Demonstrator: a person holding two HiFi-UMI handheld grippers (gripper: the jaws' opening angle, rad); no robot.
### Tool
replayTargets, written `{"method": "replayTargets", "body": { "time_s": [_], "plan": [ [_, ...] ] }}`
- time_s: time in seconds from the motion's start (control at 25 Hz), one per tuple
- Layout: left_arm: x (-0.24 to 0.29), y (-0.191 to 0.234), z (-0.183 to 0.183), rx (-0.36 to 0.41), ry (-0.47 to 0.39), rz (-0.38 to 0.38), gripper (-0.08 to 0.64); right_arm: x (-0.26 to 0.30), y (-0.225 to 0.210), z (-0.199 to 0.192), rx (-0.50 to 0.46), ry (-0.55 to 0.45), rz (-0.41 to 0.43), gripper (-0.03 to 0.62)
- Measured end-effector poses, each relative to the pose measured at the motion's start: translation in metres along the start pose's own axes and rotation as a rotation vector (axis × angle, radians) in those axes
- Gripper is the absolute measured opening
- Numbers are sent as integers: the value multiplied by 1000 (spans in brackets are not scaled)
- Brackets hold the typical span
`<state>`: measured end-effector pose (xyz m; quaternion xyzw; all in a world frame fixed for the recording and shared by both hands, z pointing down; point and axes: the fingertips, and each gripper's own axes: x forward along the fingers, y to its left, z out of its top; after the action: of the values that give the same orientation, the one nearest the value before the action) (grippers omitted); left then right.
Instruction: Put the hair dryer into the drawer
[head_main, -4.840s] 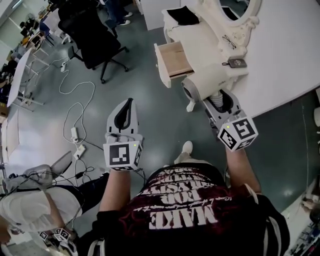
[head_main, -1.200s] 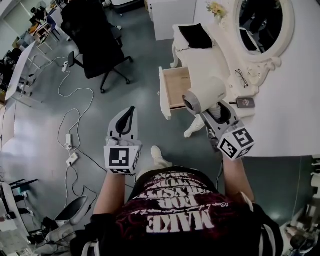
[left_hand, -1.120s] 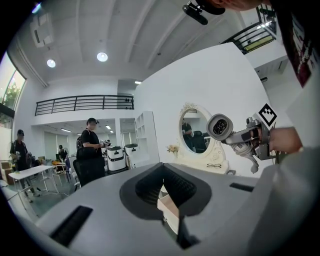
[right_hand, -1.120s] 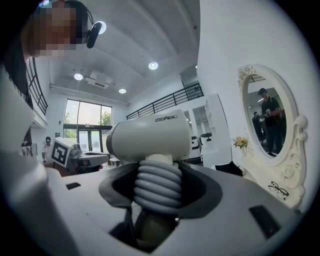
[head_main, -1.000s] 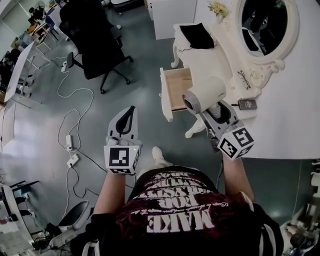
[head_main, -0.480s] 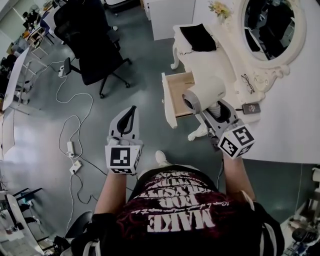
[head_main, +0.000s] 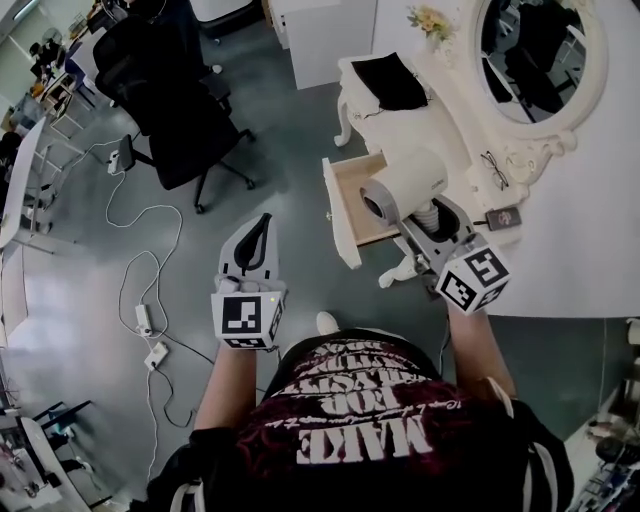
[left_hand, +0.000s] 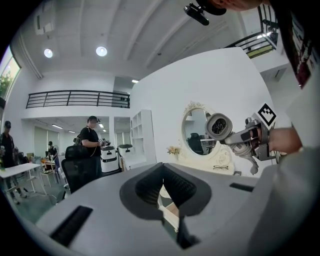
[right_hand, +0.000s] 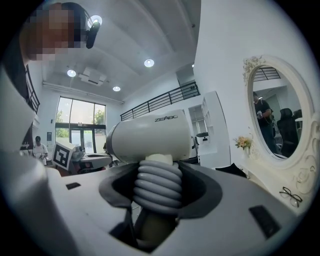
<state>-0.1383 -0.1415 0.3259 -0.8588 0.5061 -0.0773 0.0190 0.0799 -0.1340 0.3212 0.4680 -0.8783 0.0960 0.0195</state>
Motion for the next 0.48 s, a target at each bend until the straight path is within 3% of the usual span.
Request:
{"method": "replayTargets", "body": {
  "time_s": [0.28,0.48],
  "plan": [
    [16,16,8,-7,-41,-51,5,7,2,5,0,-5,-61,230],
    [26,4,4,-15,-39,-98,5,-1,-2,-2,6,5,-97,230]
  ]
}}
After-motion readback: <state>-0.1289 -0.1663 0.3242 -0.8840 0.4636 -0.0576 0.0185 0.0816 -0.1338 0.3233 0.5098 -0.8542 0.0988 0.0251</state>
